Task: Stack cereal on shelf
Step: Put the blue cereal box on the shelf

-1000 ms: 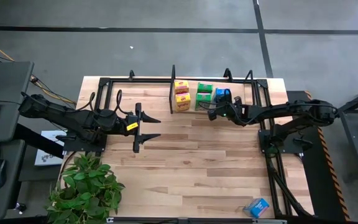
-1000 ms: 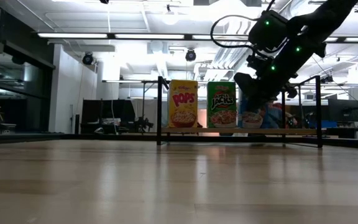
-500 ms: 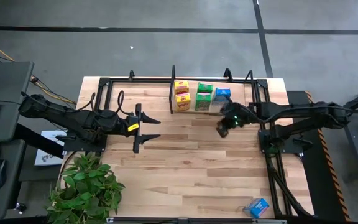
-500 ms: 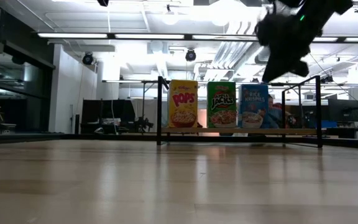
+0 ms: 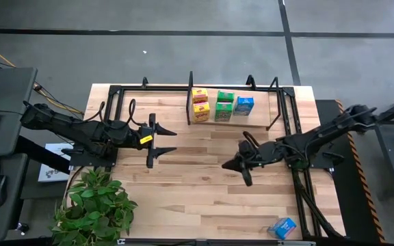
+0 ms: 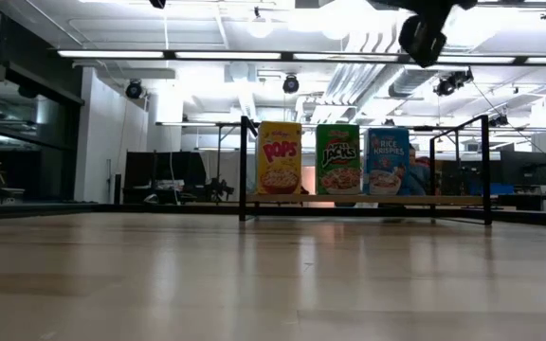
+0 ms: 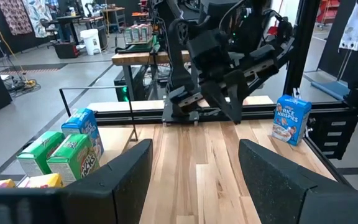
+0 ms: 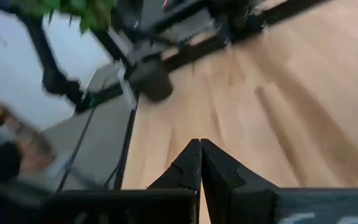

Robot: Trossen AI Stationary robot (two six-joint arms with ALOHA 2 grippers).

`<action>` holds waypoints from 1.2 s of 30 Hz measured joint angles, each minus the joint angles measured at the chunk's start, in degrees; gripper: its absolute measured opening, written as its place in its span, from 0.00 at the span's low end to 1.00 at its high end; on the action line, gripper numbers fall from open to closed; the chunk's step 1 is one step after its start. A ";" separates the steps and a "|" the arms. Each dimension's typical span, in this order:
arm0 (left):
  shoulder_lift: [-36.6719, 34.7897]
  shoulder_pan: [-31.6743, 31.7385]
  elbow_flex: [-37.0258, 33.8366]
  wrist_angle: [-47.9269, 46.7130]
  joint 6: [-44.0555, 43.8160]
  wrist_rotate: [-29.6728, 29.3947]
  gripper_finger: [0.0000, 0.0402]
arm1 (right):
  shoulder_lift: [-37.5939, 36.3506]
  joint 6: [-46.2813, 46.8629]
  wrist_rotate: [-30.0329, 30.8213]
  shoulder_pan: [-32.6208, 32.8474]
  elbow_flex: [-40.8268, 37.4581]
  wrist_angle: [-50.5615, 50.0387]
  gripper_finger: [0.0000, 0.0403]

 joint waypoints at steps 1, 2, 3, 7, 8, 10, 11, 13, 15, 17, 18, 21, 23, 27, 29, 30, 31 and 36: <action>0.00 0.00 0.00 -0.05 0.00 0.00 0.57 | 0.71 0.26 0.83 -0.04 0.33 0.14 0.00; 0.00 0.00 0.00 -0.05 0.00 0.00 0.57 | 1.22 1.48 0.98 -0.15 0.66 -0.50 0.00; 0.00 0.01 0.00 -0.04 0.00 0.00 0.57 | 1.69 3.04 0.74 -0.17 1.21 -1.61 0.01; 0.00 0.01 0.00 -0.11 0.00 -0.01 0.57 | 2.43 7.30 -0.47 0.57 5.05 -8.92 0.11; 0.00 0.01 0.00 -0.12 0.00 0.00 0.57 | 2.60 7.93 -0.41 1.05 6.35 -11.38 0.15; 0.00 0.00 0.00 -0.10 0.00 0.00 0.57 | 2.66 8.59 0.16 2.24 9.10 -16.03 0.25; 0.00 -0.01 0.00 -0.12 0.00 0.00 0.57 | 2.85 9.04 0.16 2.72 10.81 -18.11 0.30; 0.00 0.00 0.00 -0.11 -0.01 0.00 0.57 | 2.96 11.36 0.11 3.97 14.27 -24.74 0.39; 0.00 0.00 0.00 -0.11 -0.02 0.00 0.57 | 3.81 14.94 -0.36 5.11 17.91 -31.36 0.48; 0.00 0.01 0.00 -0.14 -0.02 0.00 0.57 | 4.55 19.87 -1.11 6.60 21.22 -38.55 0.56; -0.02 -0.01 0.00 -0.12 -0.02 0.00 0.57 | 5.05 22.53 -1.98 7.16 22.95 -42.45 0.58; -0.02 -0.01 0.00 -0.25 -0.02 0.00 0.57 | 6.59 32.54 -6.75 8.75 27.08 -53.30 0.62; -0.01 0.00 0.00 -0.59 -0.20 -0.01 0.57 | 7.28 40.02 -10.32 9.93 28.62 -59.23 0.62; 0.00 0.01 0.00 -0.51 -0.46 0.00 0.57 | 7.38 57.06 -15.65 14.30 28.83 -66.85 0.63; 0.00 0.01 0.00 -0.52 -0.15 -0.02 0.57 | 7.40 66.67 -17.10 17.39 28.83 -69.82 0.63; 0.00 0.00 0.00 -0.53 0.55 -0.02 0.57 | 7.39 70.91 -17.29 19.13 28.81 -70.50 0.63; 0.00 -0.01 0.00 -0.57 1.25 -0.02 0.57 | 7.39 75.23 -17.30 20.90 28.81 -70.36 0.63; 0.00 0.00 0.00 -0.58 2.49 0.00 0.57 | 7.71 99.19 -17.53 29.72 28.81 -67.47 0.63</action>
